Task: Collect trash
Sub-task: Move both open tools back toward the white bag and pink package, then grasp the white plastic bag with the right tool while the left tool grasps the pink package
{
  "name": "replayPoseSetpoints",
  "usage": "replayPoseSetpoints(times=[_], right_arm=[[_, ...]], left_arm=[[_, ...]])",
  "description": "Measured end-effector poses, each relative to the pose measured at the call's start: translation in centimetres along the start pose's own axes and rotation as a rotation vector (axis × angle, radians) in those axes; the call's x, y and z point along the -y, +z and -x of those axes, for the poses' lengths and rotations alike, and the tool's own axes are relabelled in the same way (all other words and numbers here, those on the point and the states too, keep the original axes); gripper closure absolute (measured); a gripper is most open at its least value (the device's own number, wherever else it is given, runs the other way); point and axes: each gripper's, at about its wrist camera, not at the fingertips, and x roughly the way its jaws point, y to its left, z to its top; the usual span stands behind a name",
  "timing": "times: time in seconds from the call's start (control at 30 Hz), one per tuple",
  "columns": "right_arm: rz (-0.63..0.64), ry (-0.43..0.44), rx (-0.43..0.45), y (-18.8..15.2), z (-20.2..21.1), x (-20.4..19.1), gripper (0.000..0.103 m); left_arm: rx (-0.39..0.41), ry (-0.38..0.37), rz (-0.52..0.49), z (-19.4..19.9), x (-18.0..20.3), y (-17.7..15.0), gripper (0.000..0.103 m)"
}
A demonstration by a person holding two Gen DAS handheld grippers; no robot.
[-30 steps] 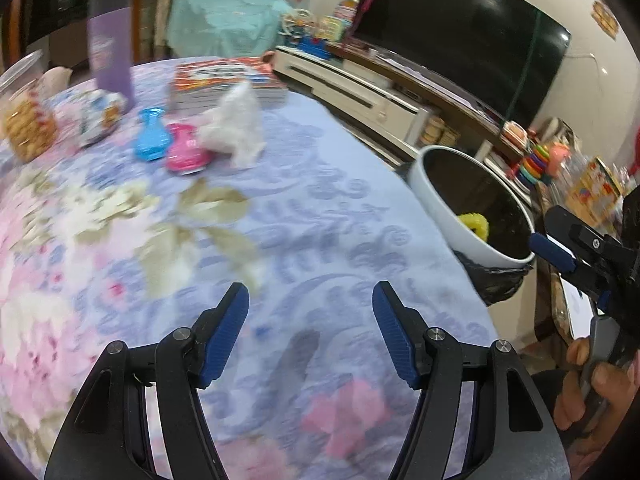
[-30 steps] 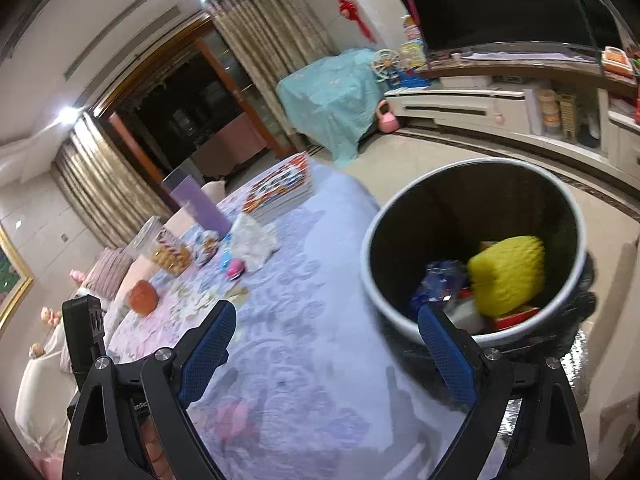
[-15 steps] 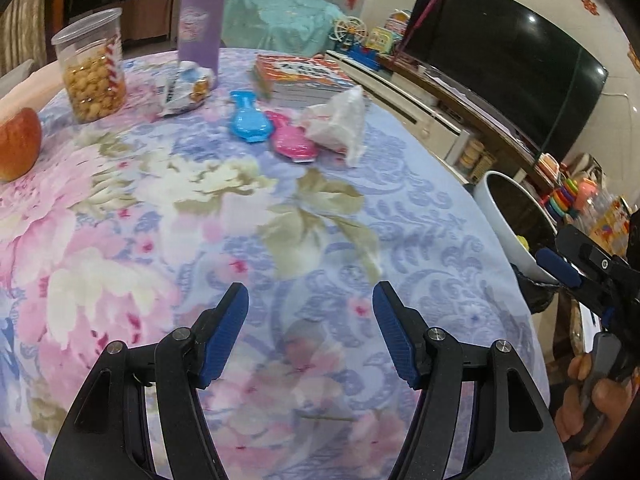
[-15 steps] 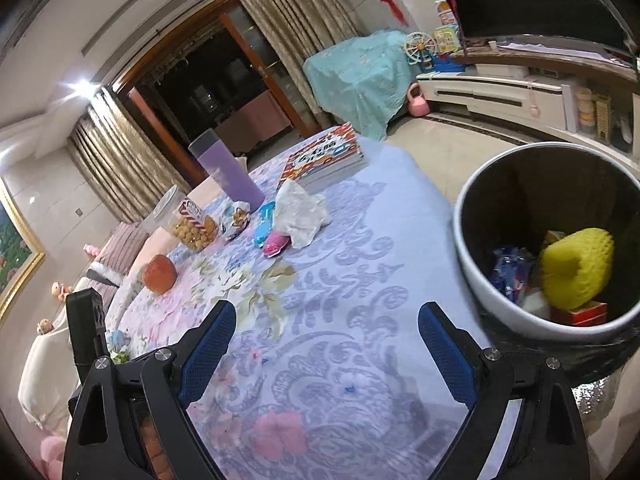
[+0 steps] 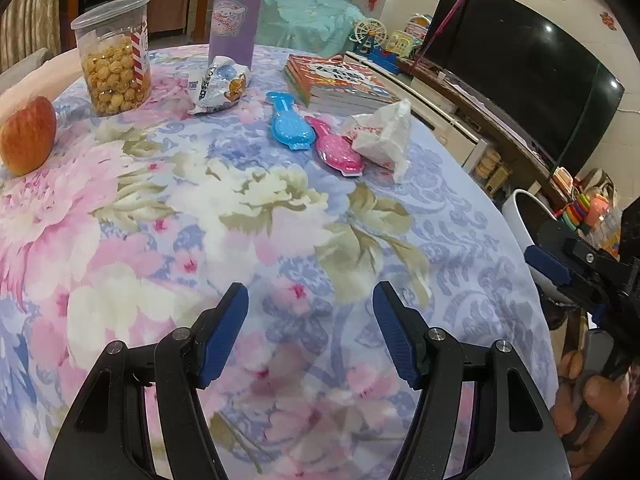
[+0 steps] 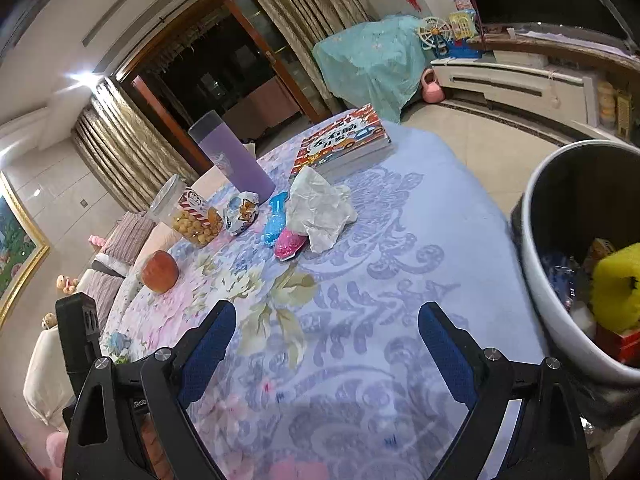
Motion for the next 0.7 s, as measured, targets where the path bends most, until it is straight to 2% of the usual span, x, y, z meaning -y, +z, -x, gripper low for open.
replayPoseSetpoints(times=[0.7], right_arm=[[-0.043, 0.060, -0.075, 6.6, -9.7, 0.4, 0.009]], left_arm=[[-0.036, 0.001, -0.045, -5.0, 0.4, 5.0, 0.037]])
